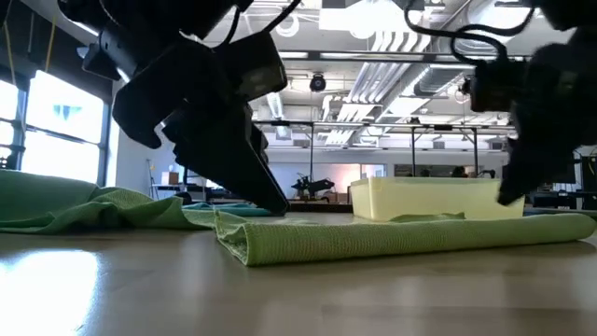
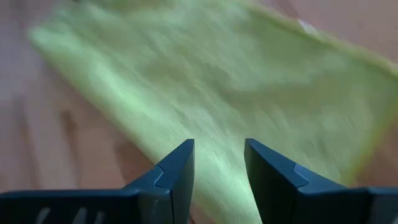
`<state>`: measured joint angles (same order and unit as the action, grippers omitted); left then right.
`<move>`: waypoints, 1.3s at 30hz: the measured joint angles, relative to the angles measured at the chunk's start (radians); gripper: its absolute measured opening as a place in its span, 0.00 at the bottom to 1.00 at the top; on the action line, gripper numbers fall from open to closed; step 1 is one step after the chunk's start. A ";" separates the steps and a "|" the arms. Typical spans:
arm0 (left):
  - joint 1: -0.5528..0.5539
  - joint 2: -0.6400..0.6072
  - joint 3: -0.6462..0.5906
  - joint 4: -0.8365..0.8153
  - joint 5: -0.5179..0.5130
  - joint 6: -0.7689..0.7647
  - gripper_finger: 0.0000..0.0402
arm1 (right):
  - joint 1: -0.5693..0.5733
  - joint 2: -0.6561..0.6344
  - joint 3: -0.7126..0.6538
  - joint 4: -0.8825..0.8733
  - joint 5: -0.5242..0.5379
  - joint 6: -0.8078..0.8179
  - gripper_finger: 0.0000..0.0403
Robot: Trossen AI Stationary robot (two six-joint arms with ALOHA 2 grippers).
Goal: Roll microfiber towels into tight, uniform cylinder then place into a basket
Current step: Roll the light green towel
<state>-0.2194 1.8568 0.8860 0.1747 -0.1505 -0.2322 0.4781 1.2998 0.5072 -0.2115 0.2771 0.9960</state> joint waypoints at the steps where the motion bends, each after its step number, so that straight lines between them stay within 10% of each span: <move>1: 0.003 -0.001 0.001 -0.011 0.000 0.000 0.33 | 0.019 0.005 0.000 -0.023 0.016 0.040 0.33; 11: 0.001 -0.002 0.001 -0.078 0.008 -0.027 0.33 | 0.056 0.147 0.004 -0.100 0.144 0.113 0.33; 25: -0.032 0.006 -0.003 -0.041 0.081 -0.185 0.33 | -0.097 0.187 0.003 -0.069 0.437 -0.348 0.33; 39: -0.066 -0.030 0.033 0.034 -0.033 0.040 0.33 | 0.003 0.178 0.158 -0.106 0.132 -0.094 0.33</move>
<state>-0.2858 1.8273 0.9185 0.2088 -0.1832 -0.1922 0.4808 1.4779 0.6647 -0.3174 0.4088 0.9023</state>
